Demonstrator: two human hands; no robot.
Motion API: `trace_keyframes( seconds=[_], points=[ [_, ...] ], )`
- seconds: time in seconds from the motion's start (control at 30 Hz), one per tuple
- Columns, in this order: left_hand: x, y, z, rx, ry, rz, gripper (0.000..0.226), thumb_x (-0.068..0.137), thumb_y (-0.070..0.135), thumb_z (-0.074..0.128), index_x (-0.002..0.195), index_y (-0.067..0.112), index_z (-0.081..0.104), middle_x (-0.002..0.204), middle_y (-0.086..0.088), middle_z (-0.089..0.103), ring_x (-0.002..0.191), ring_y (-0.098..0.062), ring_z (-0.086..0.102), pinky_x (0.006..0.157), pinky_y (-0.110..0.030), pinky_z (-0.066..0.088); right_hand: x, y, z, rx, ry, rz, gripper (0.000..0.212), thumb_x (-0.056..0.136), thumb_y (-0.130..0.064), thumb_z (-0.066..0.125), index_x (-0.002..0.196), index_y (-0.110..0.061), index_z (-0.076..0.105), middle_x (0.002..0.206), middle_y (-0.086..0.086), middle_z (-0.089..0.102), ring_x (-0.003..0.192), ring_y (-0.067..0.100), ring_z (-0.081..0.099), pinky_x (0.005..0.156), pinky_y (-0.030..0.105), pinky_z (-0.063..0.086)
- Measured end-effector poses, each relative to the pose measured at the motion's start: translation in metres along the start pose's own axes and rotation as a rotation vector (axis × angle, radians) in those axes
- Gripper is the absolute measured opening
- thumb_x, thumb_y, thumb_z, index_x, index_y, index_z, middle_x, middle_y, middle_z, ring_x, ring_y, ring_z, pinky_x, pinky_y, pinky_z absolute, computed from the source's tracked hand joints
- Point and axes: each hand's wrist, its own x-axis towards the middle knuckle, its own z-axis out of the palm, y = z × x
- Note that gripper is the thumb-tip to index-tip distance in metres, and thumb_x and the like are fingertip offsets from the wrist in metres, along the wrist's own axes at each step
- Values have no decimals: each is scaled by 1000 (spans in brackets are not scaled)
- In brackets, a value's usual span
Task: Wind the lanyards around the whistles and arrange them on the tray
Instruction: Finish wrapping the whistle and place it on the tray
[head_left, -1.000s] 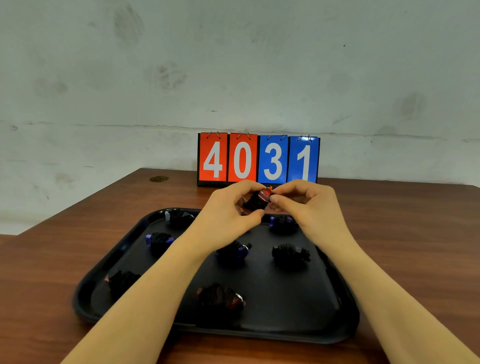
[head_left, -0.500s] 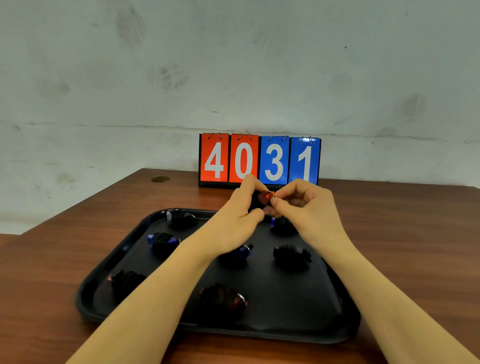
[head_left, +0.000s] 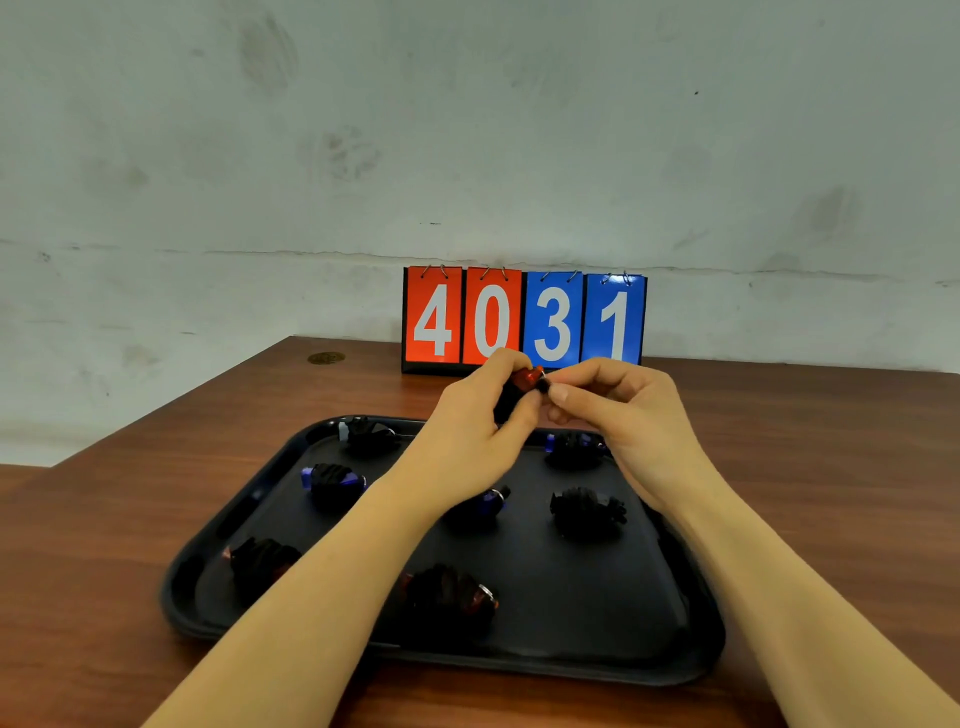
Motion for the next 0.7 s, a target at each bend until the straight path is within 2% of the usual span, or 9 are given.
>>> trace_keyframes(
  seconds=[0.13, 0.23, 0.33, 0.53, 0.63, 0.7],
  points=[
    [-1, 0, -1, -17, -32, 14, 12, 94, 21, 48, 103, 27, 44, 82, 11, 56, 70, 2, 53, 64, -8, 42, -1, -3, -1, -62, 1, -21, 16, 80, 2, 63, 81, -11, 71, 76, 5, 72, 73, 21, 69, 78, 32, 57],
    [-1, -1, -1, -12, -64, 21, 10, 94, 20, 48, 101, 25, 42, 77, 9, 53, 58, 4, 48, 57, -9, 40, -2, -4, -1, -89, 1, -25, 12, 79, 1, 65, 81, -10, 70, 80, 9, 72, 77, 25, 70, 77, 32, 57],
    [-1, -3, 1, 6, -99, 18, 11, 94, 21, 47, 101, 25, 39, 80, 8, 52, 61, 4, 48, 56, -9, 40, -2, -3, -1, -173, 6, -41, 11, 79, 0, 65, 79, -11, 69, 81, 11, 71, 78, 27, 69, 77, 31, 57],
    [-1, -4, 5, 84, -118, 21, 15, 94, 22, 48, 104, 24, 37, 83, 16, 46, 69, 10, 49, 59, -5, 38, -1, 3, 1, -349, 77, -50, 18, 79, -1, 65, 73, -18, 62, 79, 6, 69, 77, 25, 67, 77, 34, 57],
    [0, -4, 6, 100, -117, 19, 14, 94, 22, 48, 104, 23, 37, 81, 15, 46, 67, 13, 49, 57, -4, 38, -1, 6, 4, -385, 114, -67, 19, 79, -2, 65, 72, -19, 61, 76, 3, 67, 76, 22, 65, 73, 27, 56],
    [0, -5, 6, 133, -89, 19, 14, 94, 23, 48, 102, 24, 36, 81, 14, 47, 65, 7, 50, 55, -6, 37, -1, 6, 5, -378, 112, -69, 19, 80, -3, 65, 72, -21, 61, 76, 0, 67, 76, 18, 65, 73, 23, 55]
  ],
)
